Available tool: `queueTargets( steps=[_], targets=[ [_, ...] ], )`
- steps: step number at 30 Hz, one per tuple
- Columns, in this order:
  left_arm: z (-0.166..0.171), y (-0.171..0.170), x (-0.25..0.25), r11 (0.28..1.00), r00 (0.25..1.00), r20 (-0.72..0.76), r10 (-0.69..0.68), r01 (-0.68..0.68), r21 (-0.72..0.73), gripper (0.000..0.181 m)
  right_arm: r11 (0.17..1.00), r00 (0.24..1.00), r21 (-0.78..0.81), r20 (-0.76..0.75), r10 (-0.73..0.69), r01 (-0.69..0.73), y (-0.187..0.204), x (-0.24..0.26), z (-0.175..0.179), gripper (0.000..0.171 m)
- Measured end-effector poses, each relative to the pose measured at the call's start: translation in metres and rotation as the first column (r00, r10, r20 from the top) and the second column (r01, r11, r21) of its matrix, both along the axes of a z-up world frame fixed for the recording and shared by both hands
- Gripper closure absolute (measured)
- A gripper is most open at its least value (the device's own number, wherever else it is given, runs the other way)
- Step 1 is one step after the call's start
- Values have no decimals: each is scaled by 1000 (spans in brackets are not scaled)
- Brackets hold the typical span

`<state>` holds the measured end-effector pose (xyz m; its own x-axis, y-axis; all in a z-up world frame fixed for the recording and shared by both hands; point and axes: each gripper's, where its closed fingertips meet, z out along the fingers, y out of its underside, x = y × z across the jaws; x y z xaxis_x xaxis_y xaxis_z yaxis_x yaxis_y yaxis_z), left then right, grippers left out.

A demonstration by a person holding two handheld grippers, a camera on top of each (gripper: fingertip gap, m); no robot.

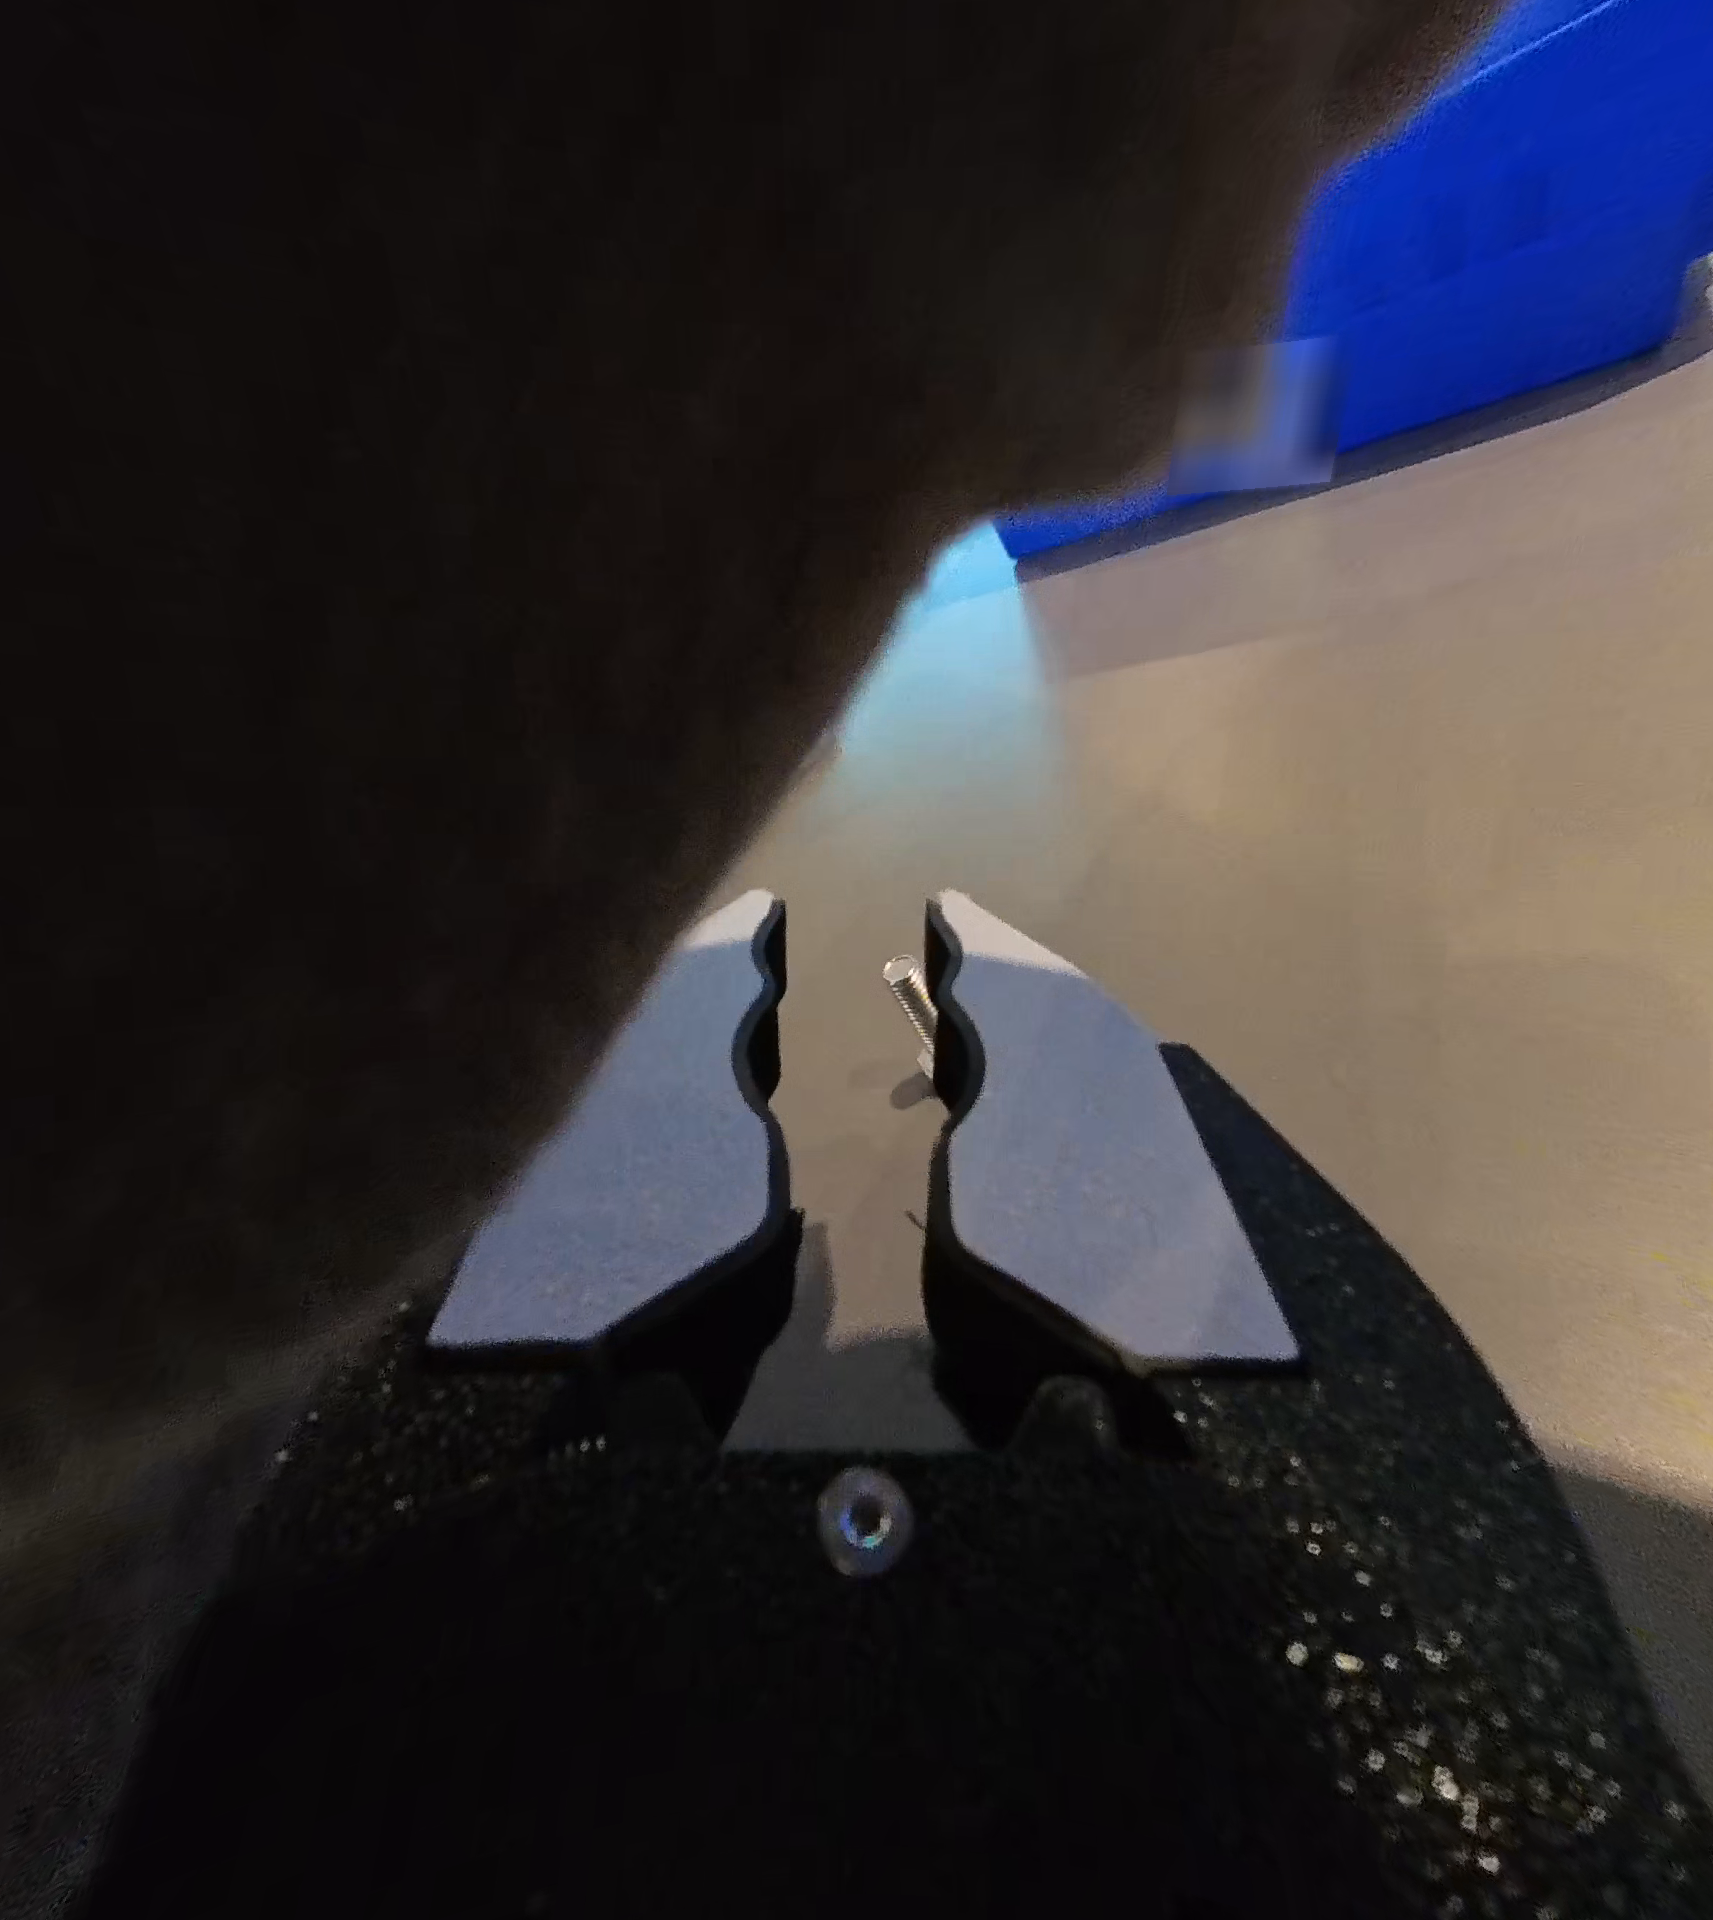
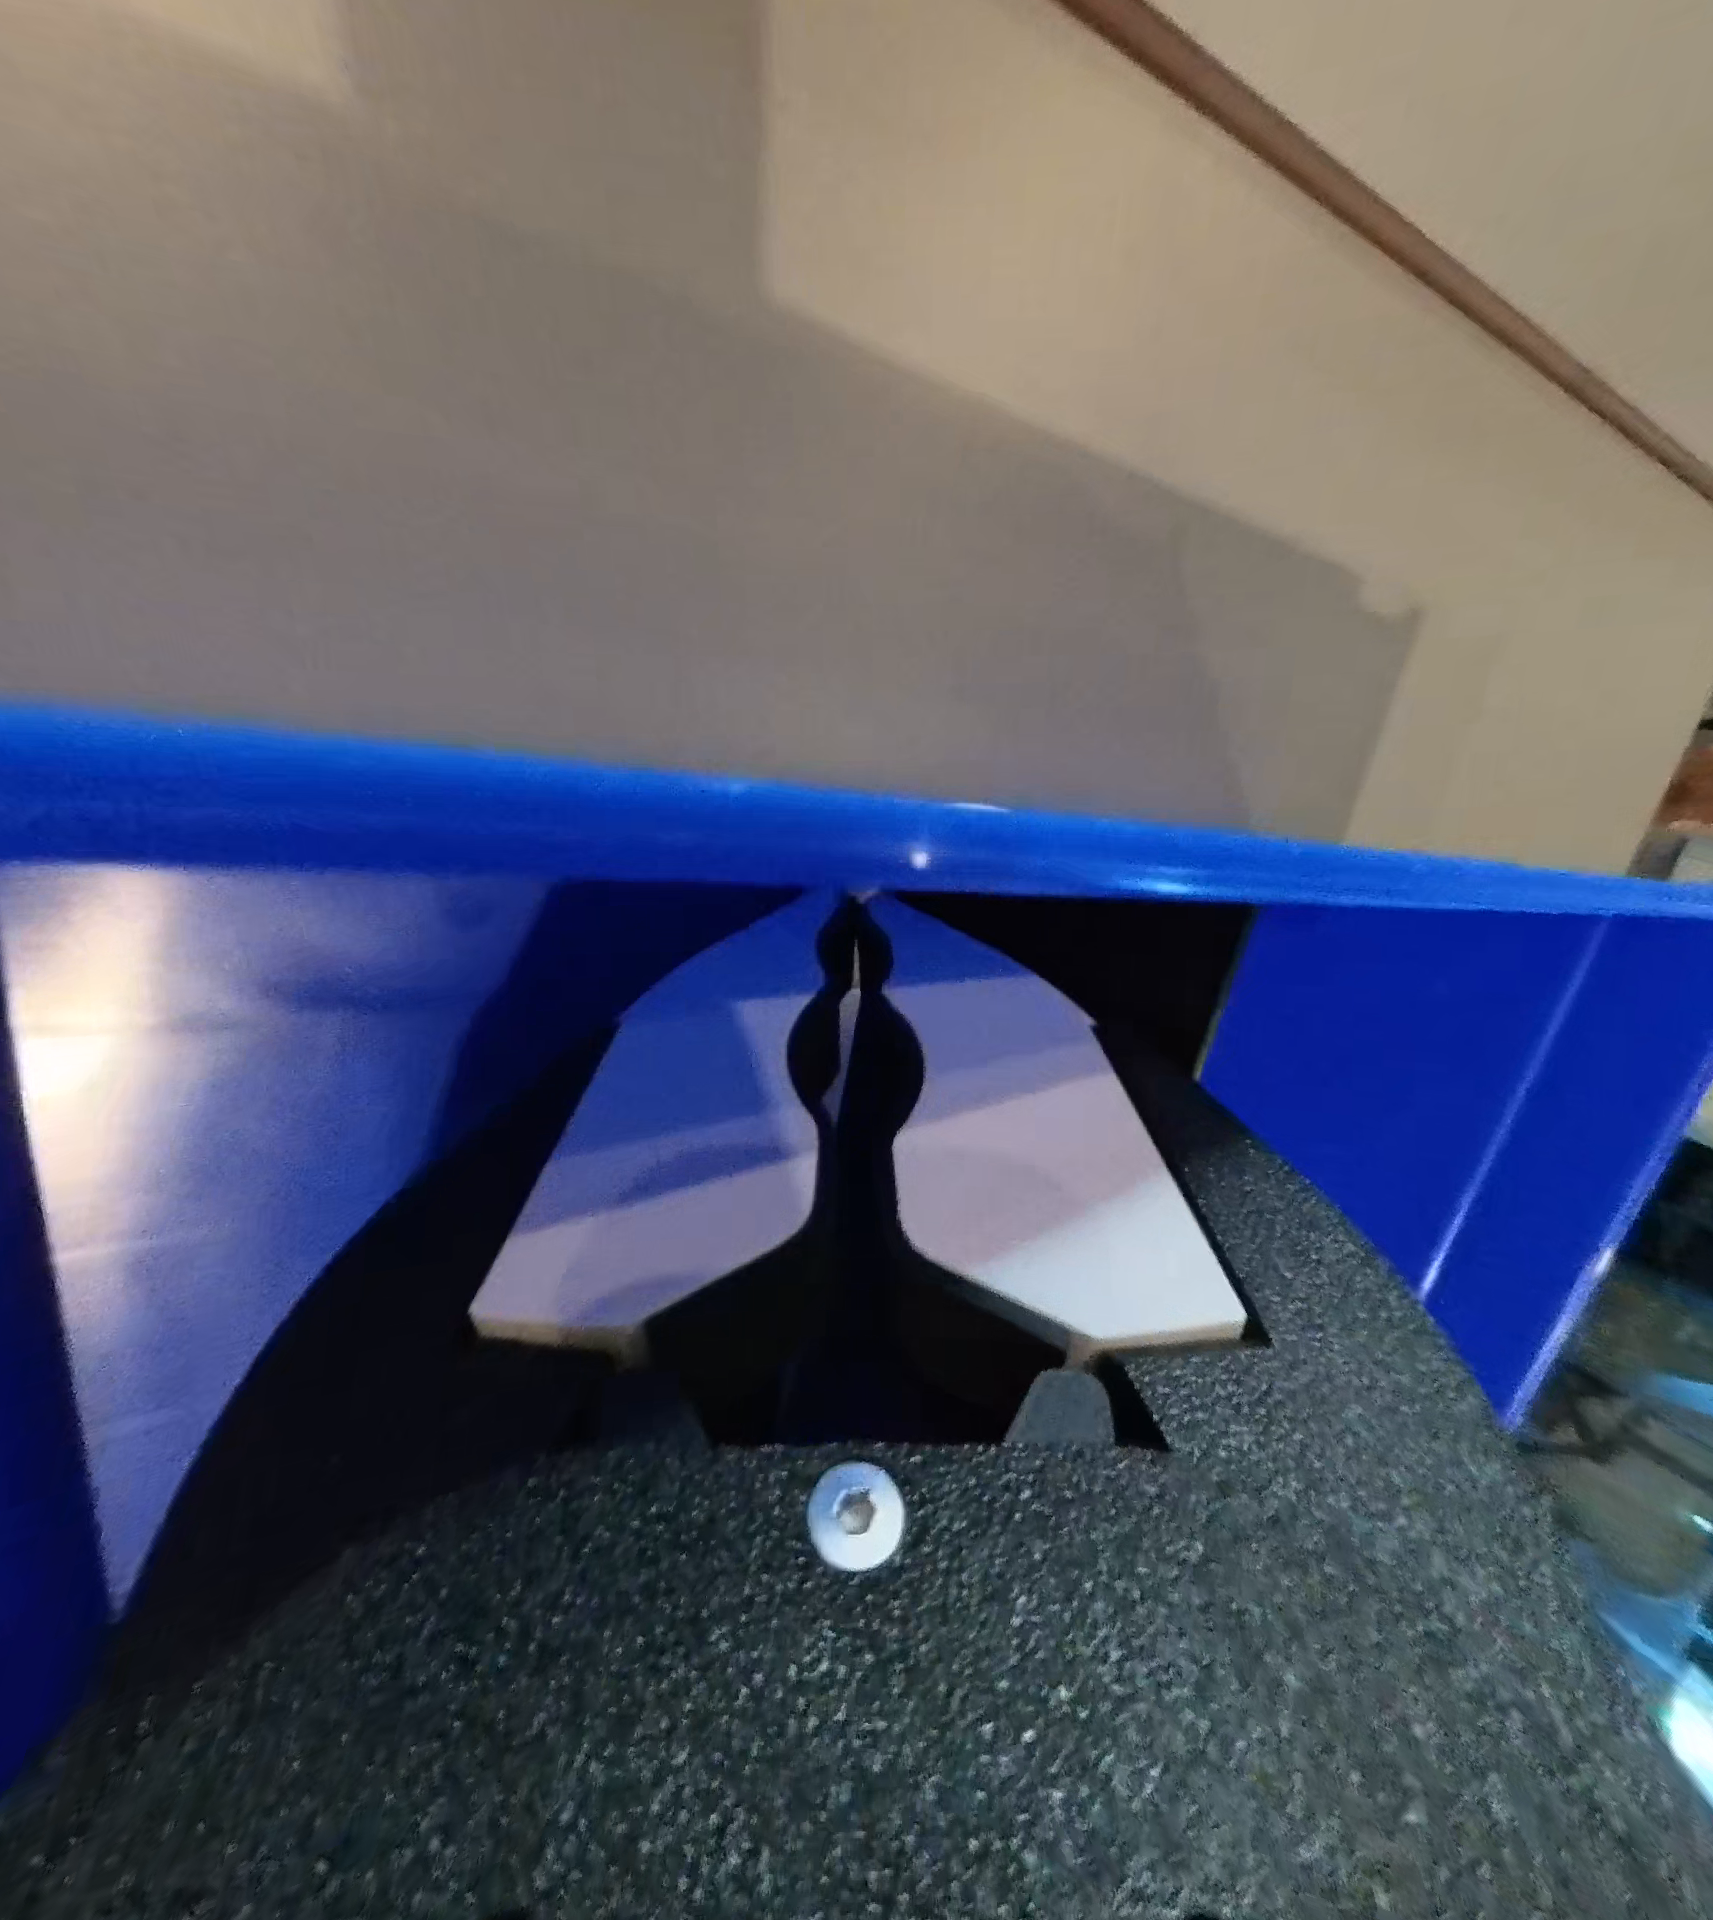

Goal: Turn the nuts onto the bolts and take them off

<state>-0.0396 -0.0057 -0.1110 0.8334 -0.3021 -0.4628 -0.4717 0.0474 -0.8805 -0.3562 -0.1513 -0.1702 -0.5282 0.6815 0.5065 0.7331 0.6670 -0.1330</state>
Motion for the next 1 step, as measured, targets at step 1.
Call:
queueTargets(
  steps=[1],
  targets=[
    [1,0,0,1000,1000,-2,-1,1,6,158,1000,1000,-8,-4,-18,18,0,0,0,171]
  ],
)
